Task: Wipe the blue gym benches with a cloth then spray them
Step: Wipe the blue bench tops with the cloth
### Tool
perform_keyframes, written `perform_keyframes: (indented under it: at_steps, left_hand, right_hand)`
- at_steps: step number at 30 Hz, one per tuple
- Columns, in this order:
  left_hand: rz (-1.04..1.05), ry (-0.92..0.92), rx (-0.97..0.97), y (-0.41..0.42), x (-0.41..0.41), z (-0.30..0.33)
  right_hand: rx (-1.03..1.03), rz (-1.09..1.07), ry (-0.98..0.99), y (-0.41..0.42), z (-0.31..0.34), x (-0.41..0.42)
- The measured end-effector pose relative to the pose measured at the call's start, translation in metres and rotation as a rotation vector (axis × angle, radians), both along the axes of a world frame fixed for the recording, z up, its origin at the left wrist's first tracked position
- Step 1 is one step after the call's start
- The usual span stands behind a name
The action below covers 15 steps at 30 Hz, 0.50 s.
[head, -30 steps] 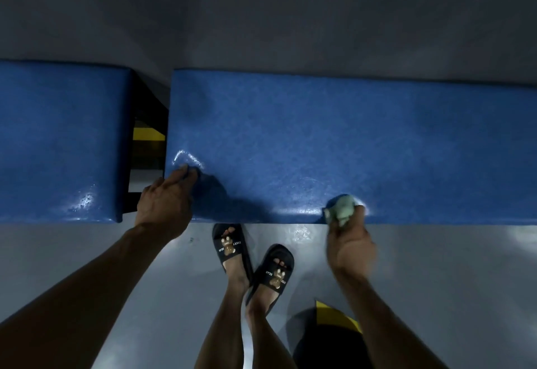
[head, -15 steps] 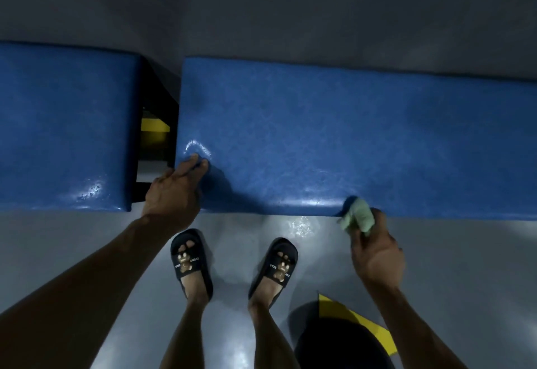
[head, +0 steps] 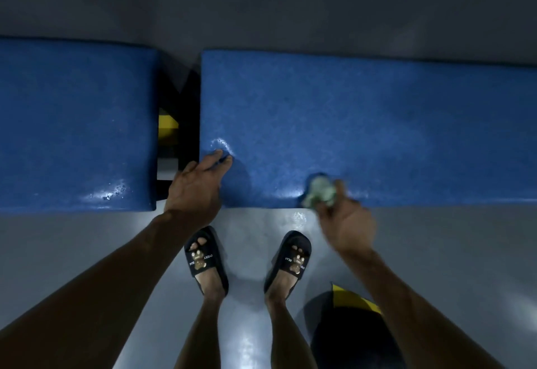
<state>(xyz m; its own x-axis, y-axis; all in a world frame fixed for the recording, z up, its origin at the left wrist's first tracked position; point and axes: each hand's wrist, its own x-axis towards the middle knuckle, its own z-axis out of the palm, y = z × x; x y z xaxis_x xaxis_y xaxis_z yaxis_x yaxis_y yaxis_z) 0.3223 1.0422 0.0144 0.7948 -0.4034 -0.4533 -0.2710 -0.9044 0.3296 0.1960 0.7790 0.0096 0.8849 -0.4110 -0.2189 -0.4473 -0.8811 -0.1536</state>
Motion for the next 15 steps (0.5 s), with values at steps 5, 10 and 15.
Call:
perform_keyframes:
  at_steps: [5,10,15]
  left_hand:
    - [-0.016,0.007,-0.034,0.005,0.003,-0.004]
    - [-0.035,-0.017,-0.096,0.012,0.004,-0.006]
    - [-0.056,-0.019,-0.122,0.016,0.009,-0.005]
  right_hand:
    - [-0.024,-0.367,-0.013,-0.012,0.010,0.005]
    - [0.123,0.022,-0.050,0.113,-0.010,0.029]
    - [-0.018,0.456,-0.105,0.078,0.004,0.037]
